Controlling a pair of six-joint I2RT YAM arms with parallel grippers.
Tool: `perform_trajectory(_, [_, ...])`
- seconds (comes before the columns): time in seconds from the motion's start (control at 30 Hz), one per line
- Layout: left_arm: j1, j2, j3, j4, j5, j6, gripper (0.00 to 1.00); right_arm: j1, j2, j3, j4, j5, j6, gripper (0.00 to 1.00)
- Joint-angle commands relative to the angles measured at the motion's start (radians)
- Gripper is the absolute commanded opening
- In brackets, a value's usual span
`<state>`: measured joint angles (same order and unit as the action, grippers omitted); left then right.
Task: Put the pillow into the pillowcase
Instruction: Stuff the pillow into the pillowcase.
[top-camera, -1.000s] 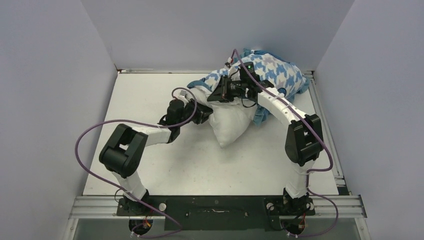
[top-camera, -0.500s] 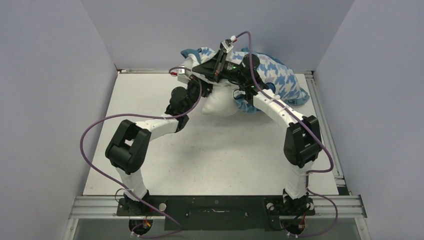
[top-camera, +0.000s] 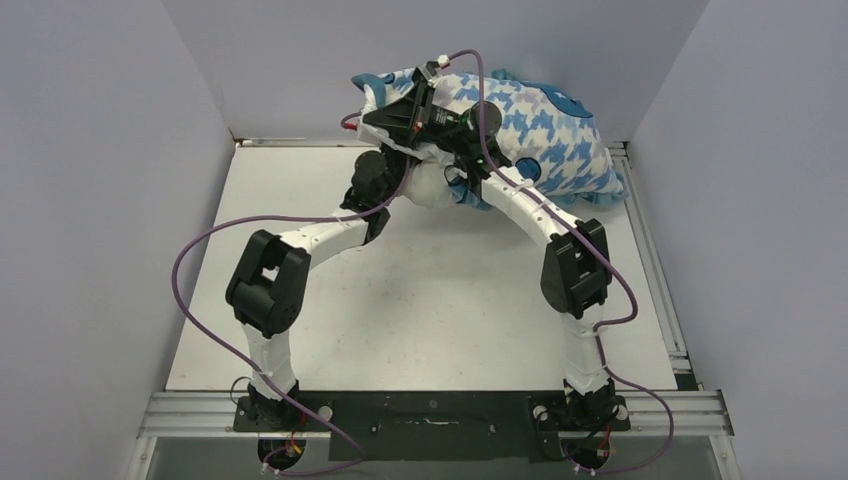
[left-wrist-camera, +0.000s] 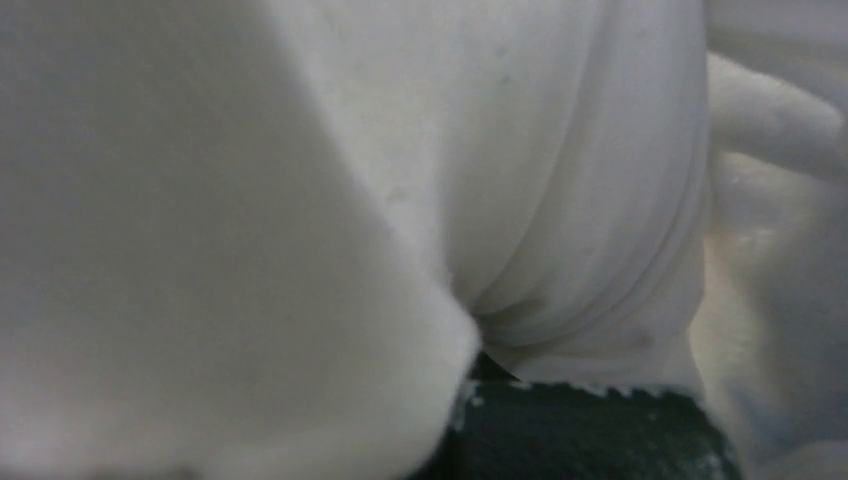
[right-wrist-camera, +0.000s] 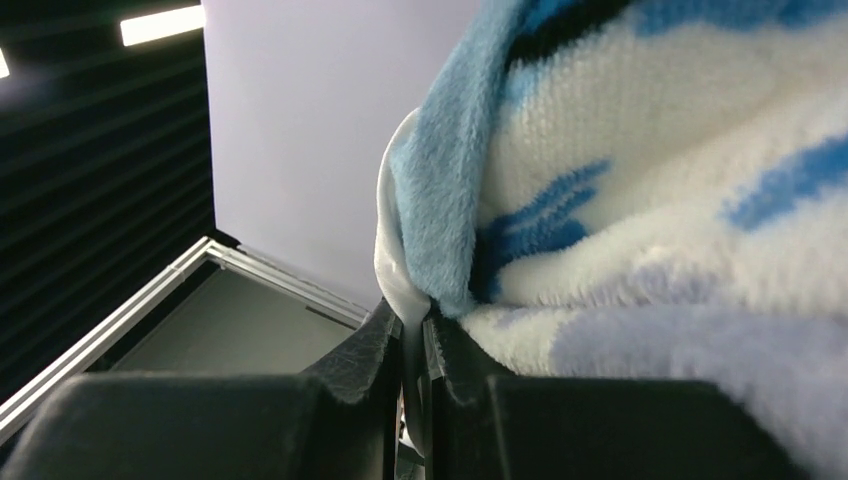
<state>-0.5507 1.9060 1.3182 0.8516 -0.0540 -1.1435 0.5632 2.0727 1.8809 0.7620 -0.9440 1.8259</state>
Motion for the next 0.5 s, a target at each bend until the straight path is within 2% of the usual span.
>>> perform_trajectory(0.0, [-0.175,0.075,0.09,-0.122,0.094,0.061,0.0,0.255,0.007,0.22,0.18,-0.216,0.117,0.05])
perform_trajectory(0.1, [-0.191,0.108,0.128,-0.18,0.087,0.058,0.0,0.263,0.06,0.309,0.206,-0.215,0.173,0.05])
perform_trajectory(0.3, [-0.212,0.191,0.28,-0.365,0.062,0.076,0.0,0.314,0.064,0.287,0.218,-0.238,0.197,0.05])
perform_trajectory(0.47, [-0.221,0.25,0.331,-0.399,0.001,-0.006,0.0,0.348,0.125,0.402,0.225,-0.273,0.252,0.05])
